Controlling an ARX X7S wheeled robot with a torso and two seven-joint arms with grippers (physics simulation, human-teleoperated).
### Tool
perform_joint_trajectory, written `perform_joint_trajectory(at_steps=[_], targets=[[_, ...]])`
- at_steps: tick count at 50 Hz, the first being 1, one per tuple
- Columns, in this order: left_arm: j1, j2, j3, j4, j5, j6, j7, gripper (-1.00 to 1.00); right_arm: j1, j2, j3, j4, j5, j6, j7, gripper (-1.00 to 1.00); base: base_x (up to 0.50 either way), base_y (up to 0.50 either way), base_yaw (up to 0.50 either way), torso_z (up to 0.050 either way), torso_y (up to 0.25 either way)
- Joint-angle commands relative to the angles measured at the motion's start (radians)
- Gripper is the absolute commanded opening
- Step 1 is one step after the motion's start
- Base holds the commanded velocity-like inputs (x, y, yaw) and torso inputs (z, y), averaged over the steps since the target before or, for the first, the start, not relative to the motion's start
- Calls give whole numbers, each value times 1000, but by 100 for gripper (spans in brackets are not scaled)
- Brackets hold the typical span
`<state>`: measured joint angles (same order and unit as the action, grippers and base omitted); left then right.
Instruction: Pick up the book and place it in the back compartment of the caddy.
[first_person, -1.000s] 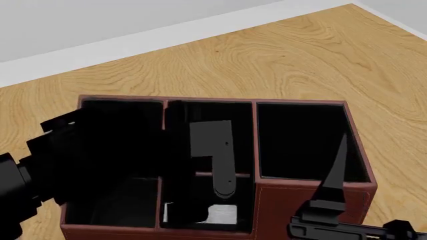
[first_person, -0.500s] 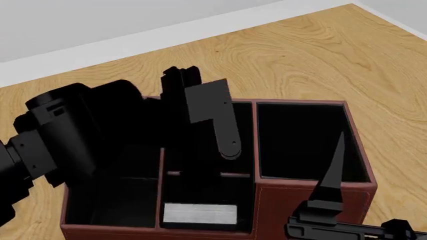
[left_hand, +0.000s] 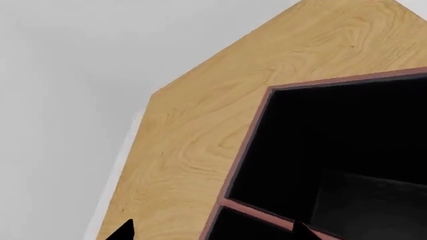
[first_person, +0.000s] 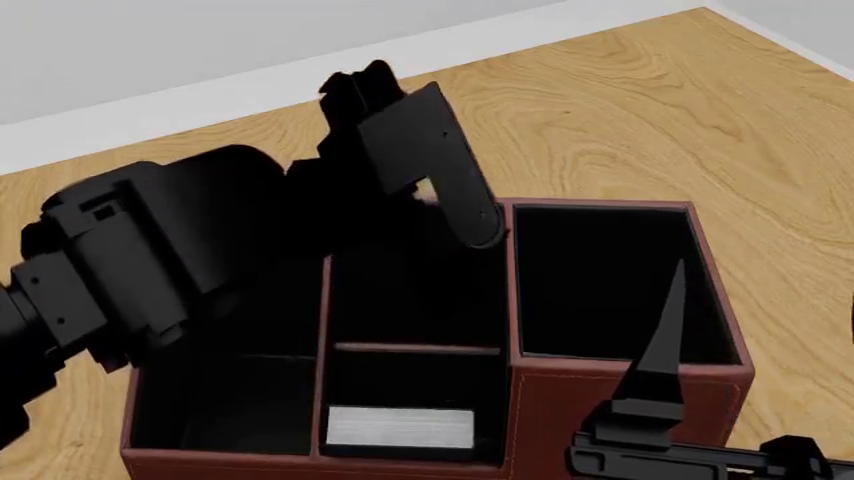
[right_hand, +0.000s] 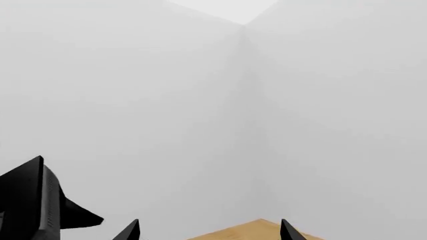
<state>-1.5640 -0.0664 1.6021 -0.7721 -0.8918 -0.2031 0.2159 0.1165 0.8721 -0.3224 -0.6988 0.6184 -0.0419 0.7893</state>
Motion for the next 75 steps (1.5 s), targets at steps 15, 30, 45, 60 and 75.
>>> perform_joint_trajectory(at_steps=[15,30,45,60,75], targets=[[97,-52,-139,171,-17,118,-226,100,-6,-25,25,0,-32,-4,-24,100,0,0,0,0,0],[150,-155,-203,344,-38,167,-409,100,1,-32,20,5,-32,2,-28,100,0,0,0,0,0],[210,-240,-226,506,-24,205,-549,100,13,-38,14,12,-27,10,-34,100,0,0,0,0,0],[266,-304,-260,600,-28,248,-641,100,4,-46,13,32,-34,-9,-48,100,0,0,0,0,0],[310,-385,-271,736,-30,262,-722,100,19,-51,6,31,-29,5,-51,100,0,0,0,0,0]])
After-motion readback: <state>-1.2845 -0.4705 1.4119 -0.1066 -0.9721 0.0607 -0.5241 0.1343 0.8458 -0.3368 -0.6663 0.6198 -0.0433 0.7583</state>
